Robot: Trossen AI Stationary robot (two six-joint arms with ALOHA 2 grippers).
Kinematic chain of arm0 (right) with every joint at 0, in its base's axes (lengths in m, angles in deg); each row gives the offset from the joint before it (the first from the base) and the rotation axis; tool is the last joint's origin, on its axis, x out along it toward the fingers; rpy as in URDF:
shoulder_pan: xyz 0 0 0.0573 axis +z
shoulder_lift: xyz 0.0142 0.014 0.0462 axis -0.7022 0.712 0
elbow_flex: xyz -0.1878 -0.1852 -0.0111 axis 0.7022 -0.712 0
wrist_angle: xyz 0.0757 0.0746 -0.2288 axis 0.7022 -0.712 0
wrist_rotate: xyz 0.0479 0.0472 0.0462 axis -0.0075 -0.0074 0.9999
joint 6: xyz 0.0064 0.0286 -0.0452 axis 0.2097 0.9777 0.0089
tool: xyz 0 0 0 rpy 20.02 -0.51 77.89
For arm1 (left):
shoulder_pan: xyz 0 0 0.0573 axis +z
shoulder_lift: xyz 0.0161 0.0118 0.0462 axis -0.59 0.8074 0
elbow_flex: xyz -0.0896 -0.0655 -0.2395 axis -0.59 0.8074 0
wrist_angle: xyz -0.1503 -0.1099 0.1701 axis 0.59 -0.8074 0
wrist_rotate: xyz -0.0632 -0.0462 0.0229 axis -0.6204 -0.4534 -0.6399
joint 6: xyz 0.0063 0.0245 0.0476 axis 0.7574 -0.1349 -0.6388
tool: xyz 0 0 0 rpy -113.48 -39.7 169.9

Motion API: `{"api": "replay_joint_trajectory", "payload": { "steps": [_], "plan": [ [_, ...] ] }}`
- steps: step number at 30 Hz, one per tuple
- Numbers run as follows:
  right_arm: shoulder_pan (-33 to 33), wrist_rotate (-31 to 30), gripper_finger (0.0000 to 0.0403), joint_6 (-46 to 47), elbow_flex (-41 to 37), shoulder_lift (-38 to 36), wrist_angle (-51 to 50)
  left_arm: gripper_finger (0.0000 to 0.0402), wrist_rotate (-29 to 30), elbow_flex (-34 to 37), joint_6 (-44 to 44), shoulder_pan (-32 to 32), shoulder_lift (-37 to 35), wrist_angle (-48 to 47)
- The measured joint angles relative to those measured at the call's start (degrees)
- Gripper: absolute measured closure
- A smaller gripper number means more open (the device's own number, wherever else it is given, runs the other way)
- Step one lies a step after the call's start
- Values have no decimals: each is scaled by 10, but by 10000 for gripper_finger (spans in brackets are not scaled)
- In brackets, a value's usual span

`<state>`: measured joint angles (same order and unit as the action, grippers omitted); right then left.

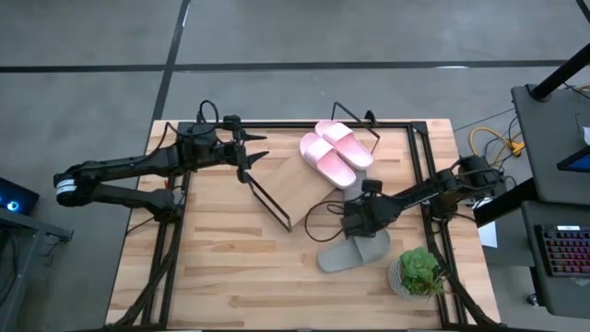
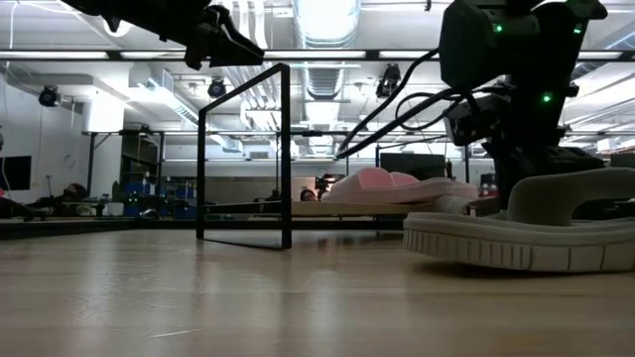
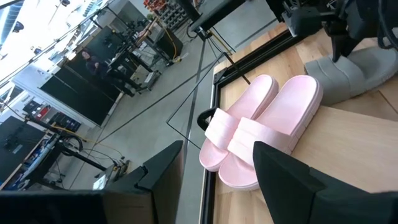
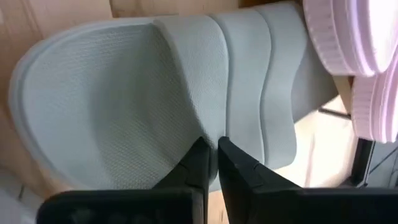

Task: Pick and place slides into the shelf
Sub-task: Put the top gray slide on the shelf

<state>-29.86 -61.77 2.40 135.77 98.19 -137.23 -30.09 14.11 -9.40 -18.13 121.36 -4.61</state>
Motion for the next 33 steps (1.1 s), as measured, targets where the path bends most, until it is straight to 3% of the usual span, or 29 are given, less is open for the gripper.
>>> {"api": "replay_joint_trajectory", "payload": {
  "steps": [25, 33],
  "plan": [
    [2, 114, 390, -20, 202, -2, -304, 223, 0, 0, 0, 0, 0, -4],
    [8, 158, 390, -53, 279, -42, -323, 223, 0, 0, 0, 0, 0, -4]
  ]
}}
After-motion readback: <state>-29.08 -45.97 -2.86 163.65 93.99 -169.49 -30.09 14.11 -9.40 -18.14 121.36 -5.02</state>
